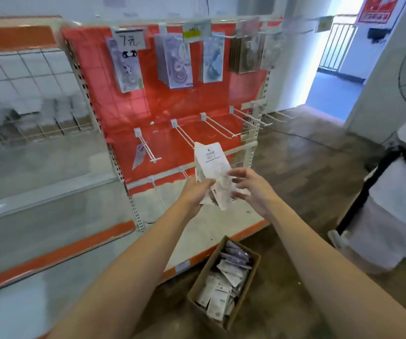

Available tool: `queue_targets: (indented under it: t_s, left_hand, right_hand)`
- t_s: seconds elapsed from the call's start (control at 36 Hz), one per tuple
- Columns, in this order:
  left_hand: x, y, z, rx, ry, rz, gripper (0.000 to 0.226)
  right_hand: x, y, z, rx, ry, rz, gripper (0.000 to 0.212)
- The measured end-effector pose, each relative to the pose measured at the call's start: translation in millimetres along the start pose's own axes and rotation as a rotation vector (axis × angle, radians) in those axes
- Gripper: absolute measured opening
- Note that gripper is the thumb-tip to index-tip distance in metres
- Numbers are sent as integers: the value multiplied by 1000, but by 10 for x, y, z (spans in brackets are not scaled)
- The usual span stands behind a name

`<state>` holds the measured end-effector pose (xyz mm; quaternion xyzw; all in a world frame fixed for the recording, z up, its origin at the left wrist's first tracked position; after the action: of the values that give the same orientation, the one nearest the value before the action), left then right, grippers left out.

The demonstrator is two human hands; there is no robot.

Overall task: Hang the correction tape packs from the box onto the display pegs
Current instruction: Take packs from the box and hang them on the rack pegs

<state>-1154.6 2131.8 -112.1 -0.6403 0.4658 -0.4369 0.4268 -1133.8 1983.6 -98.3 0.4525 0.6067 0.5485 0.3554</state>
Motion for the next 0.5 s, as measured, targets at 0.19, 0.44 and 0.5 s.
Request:
queue_targets:
  t_s: [0.19,0.44,0.5]
  left_hand:
    - [-158,-115,-2,81,-101,-113,36]
    - [-476,-487,350,189,-159,-101,28]
    - [-589,-617,482,203,-181,-117,26]
  right_hand:
    - [-44,29,255,-1,-76,-195,46]
    - [35,254,941,-28,-71,-217,49]
    - [-35,353,1142,-63,-148,-165,50]
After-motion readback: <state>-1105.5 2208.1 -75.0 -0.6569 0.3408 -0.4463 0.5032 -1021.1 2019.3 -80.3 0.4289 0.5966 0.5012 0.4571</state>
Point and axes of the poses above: each hand's wrist, its own z-axis towards the middle knuckle, its own x-axis out of the palm, y = z × x, the point moved 2 cm from there along z, towards the middle knuckle, and after that the axes turned 2 degrees about y, right-handed, at the moved point
